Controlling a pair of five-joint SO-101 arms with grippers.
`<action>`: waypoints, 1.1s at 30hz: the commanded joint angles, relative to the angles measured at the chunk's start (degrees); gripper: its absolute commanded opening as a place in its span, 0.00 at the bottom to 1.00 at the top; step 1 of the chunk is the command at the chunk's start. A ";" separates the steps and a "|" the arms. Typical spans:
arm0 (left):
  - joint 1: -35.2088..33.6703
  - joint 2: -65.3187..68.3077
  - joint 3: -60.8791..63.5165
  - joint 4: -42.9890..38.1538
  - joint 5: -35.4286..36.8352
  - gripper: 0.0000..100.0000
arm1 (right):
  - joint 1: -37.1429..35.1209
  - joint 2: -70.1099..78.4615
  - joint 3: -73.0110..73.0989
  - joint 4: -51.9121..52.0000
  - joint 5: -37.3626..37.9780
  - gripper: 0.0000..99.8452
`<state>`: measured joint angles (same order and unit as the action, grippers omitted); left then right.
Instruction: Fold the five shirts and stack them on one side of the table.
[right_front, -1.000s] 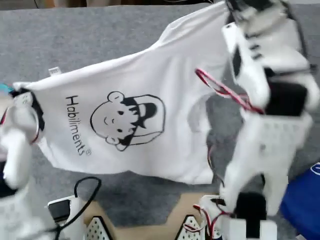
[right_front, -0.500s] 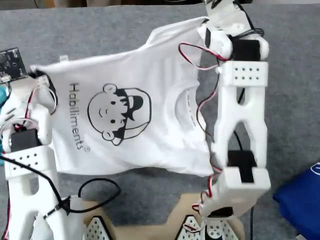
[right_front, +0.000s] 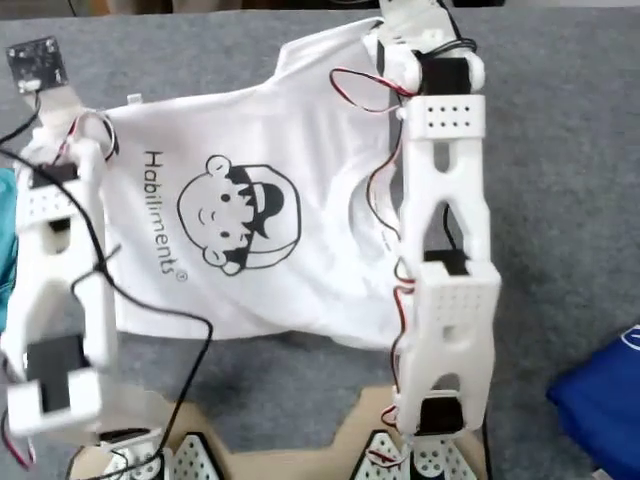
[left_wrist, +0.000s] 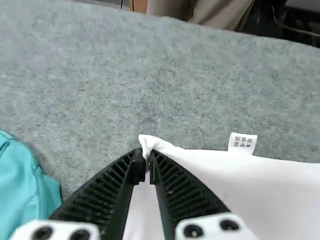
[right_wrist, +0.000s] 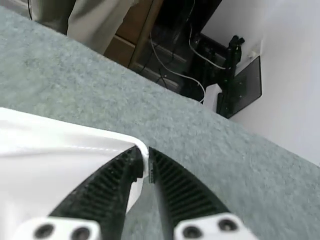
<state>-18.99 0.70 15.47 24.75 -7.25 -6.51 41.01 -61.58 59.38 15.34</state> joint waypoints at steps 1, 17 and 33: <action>0.18 6.99 -13.63 3.60 0.44 0.02 | -0.31 4.53 -10.24 -2.20 -0.44 0.00; 4.22 38.99 -64.79 27.78 0.44 0.02 | -0.04 17.10 -21.67 -19.43 -0.35 0.00; 4.13 52.09 -91.60 49.58 0.09 0.02 | 1.98 15.43 -22.11 -9.05 -0.18 0.00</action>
<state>-14.95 53.54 -72.18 71.08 -7.25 -5.45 59.91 -79.78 47.43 15.25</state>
